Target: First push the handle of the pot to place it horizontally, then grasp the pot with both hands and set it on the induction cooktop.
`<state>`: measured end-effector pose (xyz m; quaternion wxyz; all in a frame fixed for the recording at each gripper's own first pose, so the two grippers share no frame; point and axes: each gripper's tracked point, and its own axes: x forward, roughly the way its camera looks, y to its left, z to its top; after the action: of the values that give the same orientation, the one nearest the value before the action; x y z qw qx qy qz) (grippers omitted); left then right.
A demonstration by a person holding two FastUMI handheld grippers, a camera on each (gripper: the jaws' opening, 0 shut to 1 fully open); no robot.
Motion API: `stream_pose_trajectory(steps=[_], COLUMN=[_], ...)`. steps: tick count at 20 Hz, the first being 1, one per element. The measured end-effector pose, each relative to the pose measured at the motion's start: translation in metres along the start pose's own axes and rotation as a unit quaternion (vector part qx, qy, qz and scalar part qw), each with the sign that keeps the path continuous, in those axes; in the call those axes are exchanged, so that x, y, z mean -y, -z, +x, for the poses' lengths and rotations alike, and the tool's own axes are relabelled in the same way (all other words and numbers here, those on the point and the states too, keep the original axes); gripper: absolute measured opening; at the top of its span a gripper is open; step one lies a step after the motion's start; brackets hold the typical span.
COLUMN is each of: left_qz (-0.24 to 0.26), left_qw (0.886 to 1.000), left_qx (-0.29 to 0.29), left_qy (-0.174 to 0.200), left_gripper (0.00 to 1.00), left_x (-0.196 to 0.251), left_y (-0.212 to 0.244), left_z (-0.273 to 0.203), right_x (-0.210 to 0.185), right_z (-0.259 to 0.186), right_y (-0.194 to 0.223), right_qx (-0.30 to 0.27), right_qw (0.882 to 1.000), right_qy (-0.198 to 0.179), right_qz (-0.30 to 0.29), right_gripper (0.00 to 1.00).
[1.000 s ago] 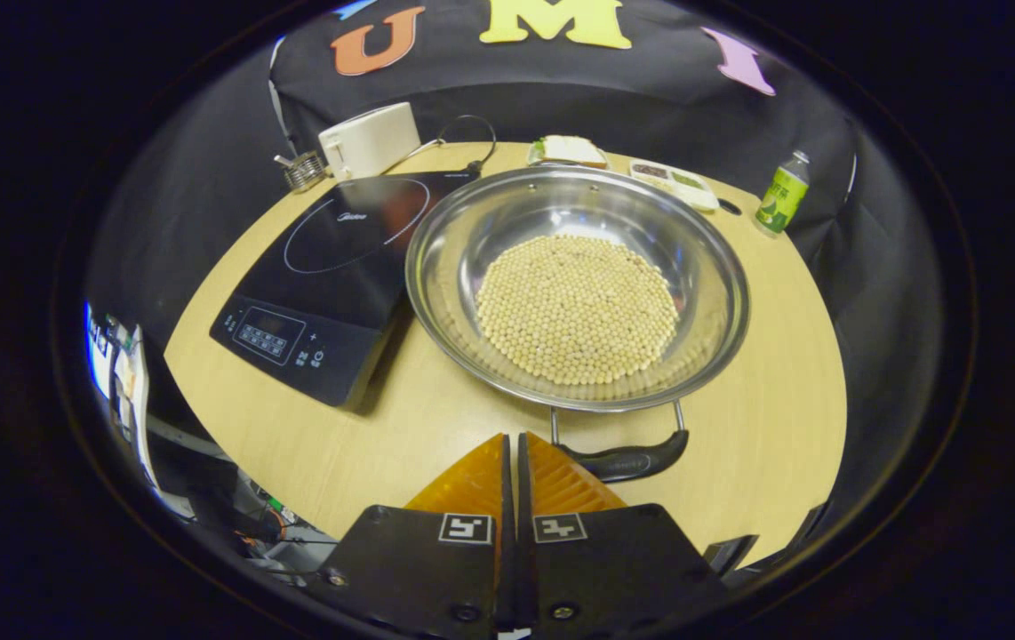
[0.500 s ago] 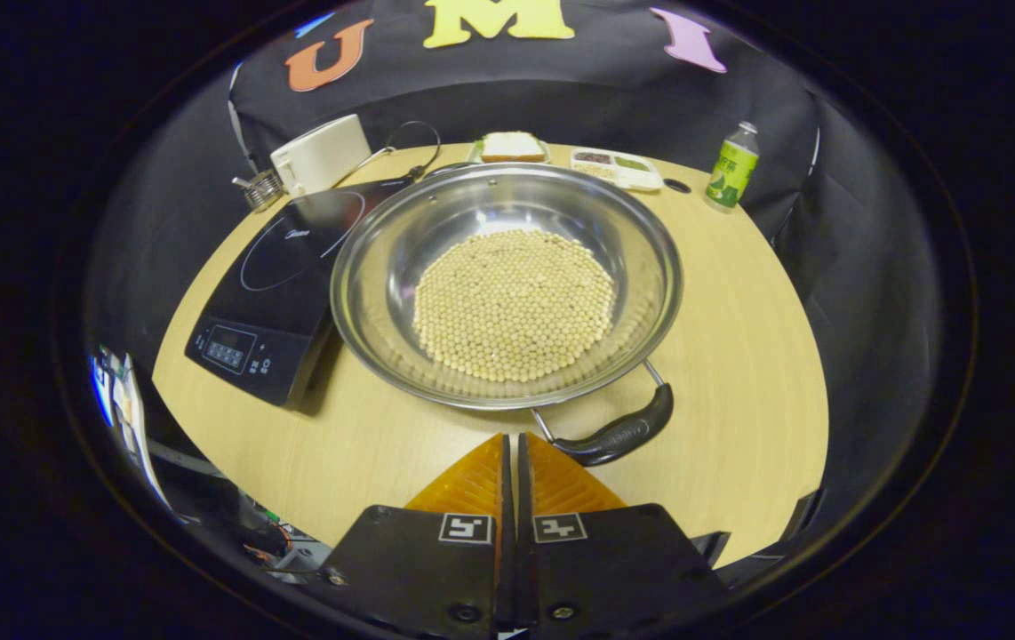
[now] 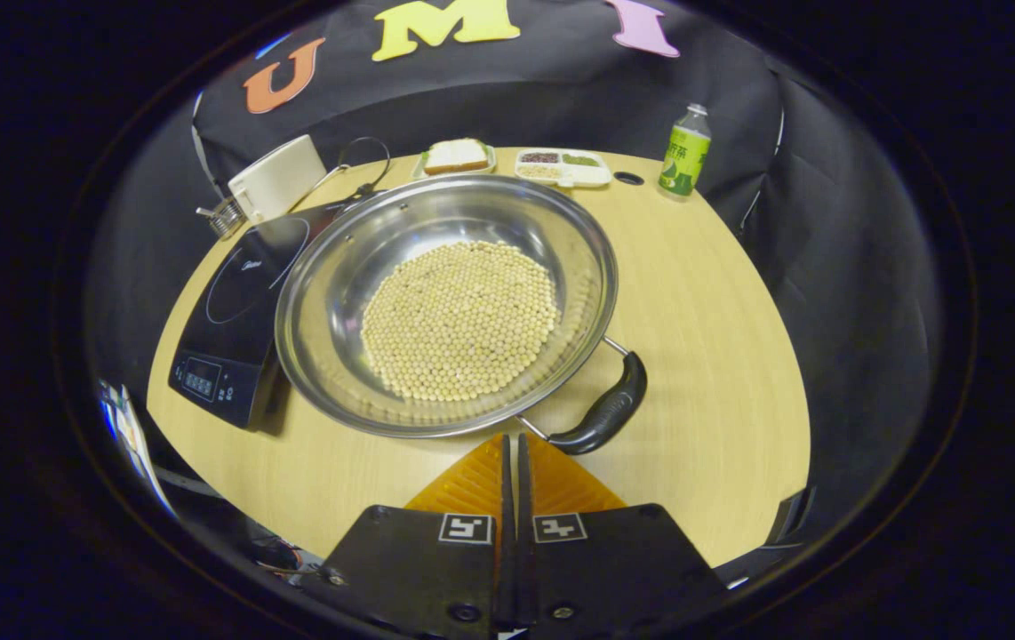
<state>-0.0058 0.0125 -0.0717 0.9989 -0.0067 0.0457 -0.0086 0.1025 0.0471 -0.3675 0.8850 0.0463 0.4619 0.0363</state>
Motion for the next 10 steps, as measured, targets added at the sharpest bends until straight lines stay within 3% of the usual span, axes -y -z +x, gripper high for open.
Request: stream_pose_trajectory(steps=[10], left_qz=[-0.002], left_qw=[1.0], left_qx=[-0.012], left_qy=[-0.003], left_gripper=[0.96], left_x=[0.022], left_y=[0.008], left_z=[0.028], right_x=[0.04], right_z=[0.011], right_y=[-0.023], right_qx=[0.005], right_qw=[1.0], right_qy=[0.01], right_qz=[-0.003], right_gripper=[0.04])
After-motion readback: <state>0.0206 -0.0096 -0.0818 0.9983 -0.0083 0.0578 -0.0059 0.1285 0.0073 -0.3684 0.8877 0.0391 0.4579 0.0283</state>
